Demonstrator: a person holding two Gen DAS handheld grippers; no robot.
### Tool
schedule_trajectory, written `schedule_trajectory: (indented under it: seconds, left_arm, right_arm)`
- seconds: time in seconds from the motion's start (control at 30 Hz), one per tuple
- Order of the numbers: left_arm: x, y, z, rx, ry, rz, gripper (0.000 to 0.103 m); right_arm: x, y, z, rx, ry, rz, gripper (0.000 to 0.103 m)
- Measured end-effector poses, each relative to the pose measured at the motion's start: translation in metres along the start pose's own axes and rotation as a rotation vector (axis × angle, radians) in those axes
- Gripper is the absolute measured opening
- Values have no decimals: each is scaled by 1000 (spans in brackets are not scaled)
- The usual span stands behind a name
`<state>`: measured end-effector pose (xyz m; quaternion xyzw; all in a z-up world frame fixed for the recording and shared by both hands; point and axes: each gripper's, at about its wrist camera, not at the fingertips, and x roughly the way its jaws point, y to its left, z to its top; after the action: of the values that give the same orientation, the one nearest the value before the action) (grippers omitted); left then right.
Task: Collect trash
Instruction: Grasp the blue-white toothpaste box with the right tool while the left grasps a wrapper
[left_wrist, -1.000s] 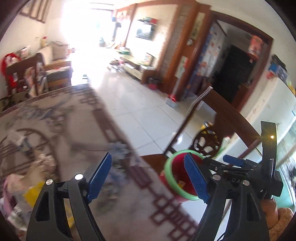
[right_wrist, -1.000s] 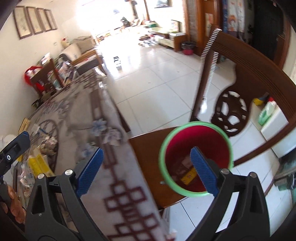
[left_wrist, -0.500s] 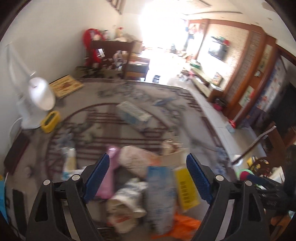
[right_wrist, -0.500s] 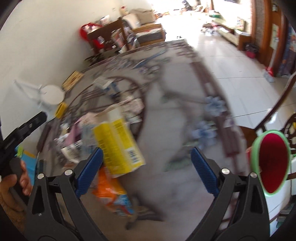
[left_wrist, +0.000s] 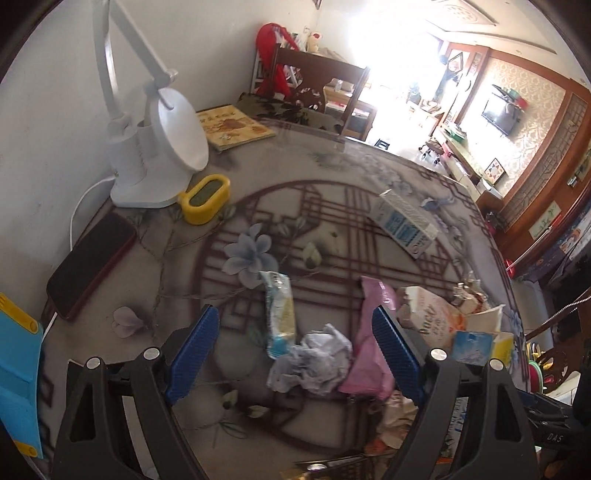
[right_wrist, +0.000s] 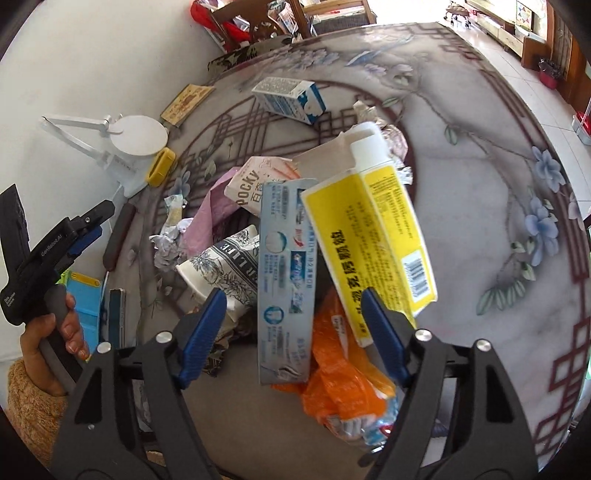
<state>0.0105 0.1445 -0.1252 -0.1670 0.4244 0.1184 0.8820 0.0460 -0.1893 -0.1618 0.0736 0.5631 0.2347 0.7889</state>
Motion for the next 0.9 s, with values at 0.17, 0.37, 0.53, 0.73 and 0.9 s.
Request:
schedule_trajectory:
  seconds: [0.17, 0.37, 0.53, 0.73, 0.9]
  left_arm:
    - [34, 13, 5, -24, 68, 6, 80]
    - [98, 23, 5, -90, 220, -1, 62]
    - [117, 27, -1, -109, 254, -11, 22]
    - [77, 20, 3, -72, 135, -35, 17]
    - [39, -1, 5, 4, 37, -47, 17]
  right_arm:
    - [19, 6, 5, 10, 32, -26, 73]
    - [27, 10, 8, 0, 52, -61, 73]
    - [30, 8, 8, 12, 61, -73, 73]
    - [40, 4, 12, 29, 86, -73, 73]
    - [51, 15, 12, -17, 107, -75, 66]
